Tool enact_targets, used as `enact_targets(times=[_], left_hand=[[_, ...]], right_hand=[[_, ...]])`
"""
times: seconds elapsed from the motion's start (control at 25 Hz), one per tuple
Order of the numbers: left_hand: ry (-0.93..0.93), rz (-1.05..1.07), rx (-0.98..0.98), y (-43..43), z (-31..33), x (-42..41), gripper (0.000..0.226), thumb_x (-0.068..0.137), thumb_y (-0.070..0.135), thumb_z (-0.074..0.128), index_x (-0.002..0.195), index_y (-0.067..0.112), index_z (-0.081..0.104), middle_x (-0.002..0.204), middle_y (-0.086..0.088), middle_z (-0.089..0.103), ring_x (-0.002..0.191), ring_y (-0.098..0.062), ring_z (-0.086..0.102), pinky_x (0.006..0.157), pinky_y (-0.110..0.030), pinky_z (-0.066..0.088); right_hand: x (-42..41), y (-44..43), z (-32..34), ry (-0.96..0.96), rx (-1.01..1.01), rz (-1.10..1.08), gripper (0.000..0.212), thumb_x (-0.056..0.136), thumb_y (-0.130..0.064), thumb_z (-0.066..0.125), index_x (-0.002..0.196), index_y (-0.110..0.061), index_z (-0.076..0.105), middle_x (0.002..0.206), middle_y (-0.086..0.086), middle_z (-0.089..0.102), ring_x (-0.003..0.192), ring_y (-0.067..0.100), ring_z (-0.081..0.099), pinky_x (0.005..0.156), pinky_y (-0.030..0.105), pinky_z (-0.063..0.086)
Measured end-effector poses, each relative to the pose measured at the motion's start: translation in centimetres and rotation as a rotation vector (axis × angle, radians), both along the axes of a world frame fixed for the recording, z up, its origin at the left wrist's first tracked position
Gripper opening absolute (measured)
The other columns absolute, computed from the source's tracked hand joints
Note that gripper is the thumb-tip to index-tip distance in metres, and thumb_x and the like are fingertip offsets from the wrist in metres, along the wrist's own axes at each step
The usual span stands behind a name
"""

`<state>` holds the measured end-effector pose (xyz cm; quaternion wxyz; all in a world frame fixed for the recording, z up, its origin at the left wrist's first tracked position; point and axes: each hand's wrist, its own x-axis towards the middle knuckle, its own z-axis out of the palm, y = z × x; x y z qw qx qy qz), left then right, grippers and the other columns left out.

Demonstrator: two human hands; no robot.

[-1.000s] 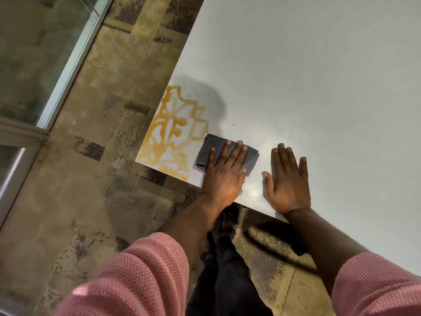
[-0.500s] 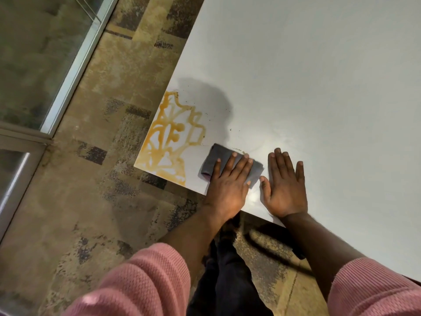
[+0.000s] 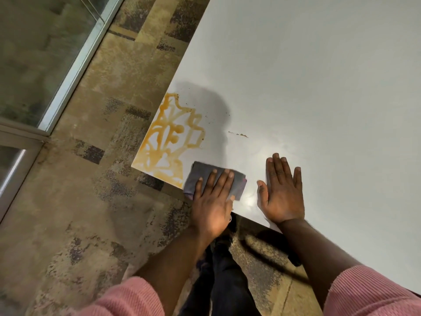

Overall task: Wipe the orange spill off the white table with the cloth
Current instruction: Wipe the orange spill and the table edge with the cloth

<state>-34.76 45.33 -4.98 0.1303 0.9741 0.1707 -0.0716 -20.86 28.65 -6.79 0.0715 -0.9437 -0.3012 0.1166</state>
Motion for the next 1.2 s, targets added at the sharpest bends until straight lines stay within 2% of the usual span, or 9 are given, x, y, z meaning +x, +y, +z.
enact_targets(times=[0.12,0.36,0.64,0.76,0.92,1.08,1.2], left_hand=[[0.011,-0.001,-0.005,0.7,0.1,0.0,0.061,0.102,0.036,0.039,0.160,0.019,0.029,0.167,0.000,0.031,0.155,-0.027,0.025,0.122,-0.056,0.025],[-0.020,0.040,0.010,3.6,-0.7,6.4,0.062,0.103,0.034,0.038,0.161,0.018,0.025,0.168,-0.002,0.027,0.157,-0.028,0.018,0.124,-0.058,0.017],[-0.011,0.079,-0.032,1.6,-0.2,-2.3,0.061,0.103,0.035,0.041,0.161,0.021,0.027,0.167,0.002,0.030,0.156,-0.025,0.022,0.126,-0.054,0.014],[-0.027,0.124,-0.008,4.9,-0.5,-0.4,0.062,0.102,0.035,0.038,0.161,0.022,0.025,0.167,0.002,0.029,0.156,-0.026,0.021,0.126,-0.054,0.013],[0.000,0.178,0.005,10.6,-0.7,3.2,0.060,0.107,0.036,0.032,0.163,0.022,0.016,0.171,0.002,0.019,0.158,-0.026,0.012,0.126,-0.055,0.008],[-0.036,0.240,-0.010,7.1,-0.8,-1.2,0.059,0.106,0.035,0.033,0.162,0.021,0.022,0.168,0.001,0.027,0.157,-0.027,0.019,0.126,-0.055,0.014],[-0.025,0.220,-0.011,4.7,-0.6,-5.1,0.060,0.105,0.038,0.032,0.162,0.023,0.023,0.168,0.003,0.027,0.157,-0.024,0.019,0.126,-0.054,0.018]], right_hand=[[-0.1,0.1,0.1,0.004,-0.002,-0.003,0.068,0.105,-0.044,0.028,0.165,-0.011,0.020,0.174,0.006,0.010,0.161,0.022,0.004,0.128,0.056,0.003],[0.1,-0.1,0.0,-0.010,-0.005,-0.004,0.068,0.105,-0.045,0.026,0.165,-0.012,0.018,0.174,0.007,0.011,0.161,0.023,0.005,0.128,0.055,0.003],[0.0,-0.3,-0.4,-0.012,-0.002,-0.001,0.070,0.104,-0.046,0.024,0.164,-0.010,0.022,0.173,0.011,0.015,0.160,0.027,0.010,0.127,0.059,0.007],[-0.2,0.0,-0.4,-0.016,0.012,0.001,0.070,0.103,-0.044,0.026,0.163,-0.007,0.023,0.172,0.013,0.017,0.160,0.029,0.011,0.127,0.059,0.007],[-0.3,0.1,-0.6,-0.026,-0.022,0.004,0.070,0.103,-0.043,0.026,0.162,-0.005,0.022,0.172,0.015,0.017,0.160,0.030,0.011,0.126,0.060,0.007],[-0.6,0.8,0.5,-0.004,-0.011,0.027,0.070,0.103,-0.042,0.024,0.162,-0.004,0.022,0.171,0.018,0.017,0.159,0.034,0.013,0.125,0.064,0.009],[-2.0,5.0,1.1,0.015,0.068,0.097,0.069,0.105,-0.044,0.024,0.163,-0.005,0.022,0.171,0.017,0.020,0.158,0.035,0.016,0.125,0.061,0.010]])
